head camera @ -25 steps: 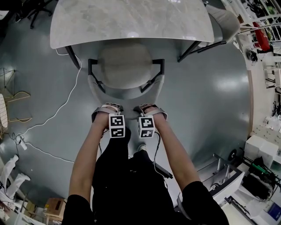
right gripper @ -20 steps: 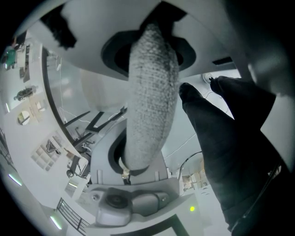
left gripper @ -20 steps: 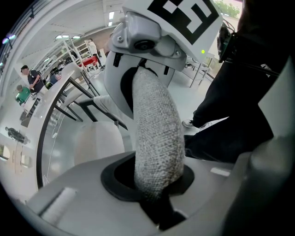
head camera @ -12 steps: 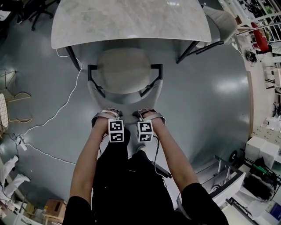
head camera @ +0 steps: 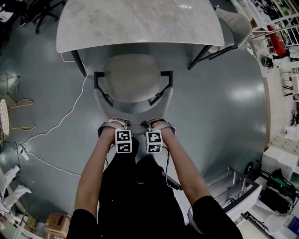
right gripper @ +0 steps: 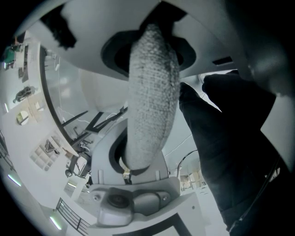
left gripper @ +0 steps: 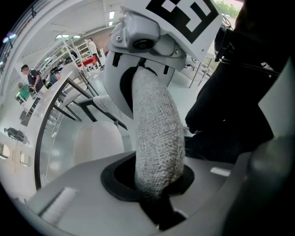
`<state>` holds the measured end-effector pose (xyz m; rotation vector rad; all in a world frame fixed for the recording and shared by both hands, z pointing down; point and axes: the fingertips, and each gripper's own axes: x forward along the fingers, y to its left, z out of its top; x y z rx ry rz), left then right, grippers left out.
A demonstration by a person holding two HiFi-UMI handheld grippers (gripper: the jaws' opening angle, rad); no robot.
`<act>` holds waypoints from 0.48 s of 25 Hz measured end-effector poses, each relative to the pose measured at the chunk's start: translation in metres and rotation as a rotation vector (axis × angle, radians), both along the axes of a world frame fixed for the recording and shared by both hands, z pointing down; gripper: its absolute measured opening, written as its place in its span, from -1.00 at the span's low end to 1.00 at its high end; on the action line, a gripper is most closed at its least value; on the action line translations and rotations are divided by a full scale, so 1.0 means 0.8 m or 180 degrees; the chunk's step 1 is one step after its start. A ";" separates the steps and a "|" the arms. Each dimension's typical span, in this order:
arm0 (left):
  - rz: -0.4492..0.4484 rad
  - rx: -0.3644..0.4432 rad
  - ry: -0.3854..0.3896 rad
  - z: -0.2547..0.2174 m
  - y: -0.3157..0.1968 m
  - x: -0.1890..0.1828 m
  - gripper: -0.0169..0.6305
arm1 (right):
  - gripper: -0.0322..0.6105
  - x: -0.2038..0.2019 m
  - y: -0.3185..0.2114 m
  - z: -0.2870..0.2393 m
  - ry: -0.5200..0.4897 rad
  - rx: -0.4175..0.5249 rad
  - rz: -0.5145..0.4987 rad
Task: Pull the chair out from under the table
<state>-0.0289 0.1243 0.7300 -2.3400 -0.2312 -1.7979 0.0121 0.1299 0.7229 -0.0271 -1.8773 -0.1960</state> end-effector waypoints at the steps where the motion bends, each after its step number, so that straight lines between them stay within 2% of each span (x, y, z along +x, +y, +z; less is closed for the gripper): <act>1: -0.0002 0.0000 -0.0003 0.000 -0.001 0.000 -0.72 | -0.61 0.001 -0.002 -0.001 -0.0003 0.0015 -0.0002; 12: -0.0041 -0.0041 -0.0012 0.002 0.006 0.005 -0.72 | -0.61 0.005 -0.001 0.000 0.0003 0.0008 -0.0043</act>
